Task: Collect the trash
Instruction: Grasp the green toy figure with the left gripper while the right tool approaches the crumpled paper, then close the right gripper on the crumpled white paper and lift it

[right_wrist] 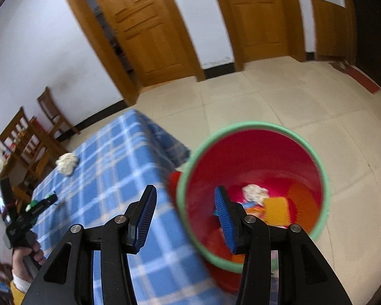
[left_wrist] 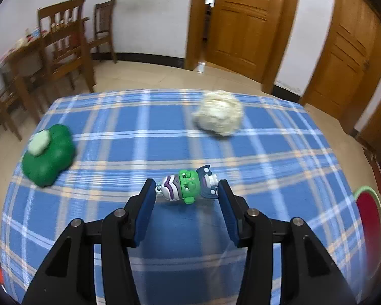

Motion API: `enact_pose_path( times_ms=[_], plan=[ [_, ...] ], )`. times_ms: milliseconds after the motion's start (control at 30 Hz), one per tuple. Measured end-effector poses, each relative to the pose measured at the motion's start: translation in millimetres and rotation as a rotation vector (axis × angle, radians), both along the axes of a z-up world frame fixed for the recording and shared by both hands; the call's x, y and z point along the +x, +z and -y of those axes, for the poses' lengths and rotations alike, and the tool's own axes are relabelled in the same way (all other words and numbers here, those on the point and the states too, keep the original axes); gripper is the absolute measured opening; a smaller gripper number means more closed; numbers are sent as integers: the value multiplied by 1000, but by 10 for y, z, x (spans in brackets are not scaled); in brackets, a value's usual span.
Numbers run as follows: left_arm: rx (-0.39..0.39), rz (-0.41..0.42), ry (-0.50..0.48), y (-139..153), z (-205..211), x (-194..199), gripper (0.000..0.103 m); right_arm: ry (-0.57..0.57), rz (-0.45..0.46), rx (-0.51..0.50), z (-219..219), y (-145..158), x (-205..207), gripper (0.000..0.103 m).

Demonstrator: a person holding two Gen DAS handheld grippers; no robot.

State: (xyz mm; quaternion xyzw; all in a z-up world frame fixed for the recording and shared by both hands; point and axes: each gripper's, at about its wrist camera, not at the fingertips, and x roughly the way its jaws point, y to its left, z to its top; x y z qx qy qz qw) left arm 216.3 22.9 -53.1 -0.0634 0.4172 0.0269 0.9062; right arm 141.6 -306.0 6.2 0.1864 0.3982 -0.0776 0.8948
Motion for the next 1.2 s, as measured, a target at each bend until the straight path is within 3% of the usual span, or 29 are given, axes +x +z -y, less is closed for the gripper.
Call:
enact_pose_path(
  times_ms=[233,467,500,567,867,1200],
  plan=[
    [-33,26,130,-46,-464,-42,50,120,23,-19,-592,109,446,49],
    [-46,56,183,-28,-663,-98,50,234,16,-42,-1271,-22,984,49],
    [-49,57,191,-27,-689,-98,50,248,11,-45,-1379,-58,1067,52],
    [-54,60,212,-24,-754,-114,50,271,12,-46,-1550,-121,1205,68],
    [-68,72,270,-18,-943,-178,50,362,-26,-90,-2244,-383,1750,68],
    [-91,55,301,-79,-1051,-189,50,395,-51,-148,-2622,-661,2158,68]
  ],
)
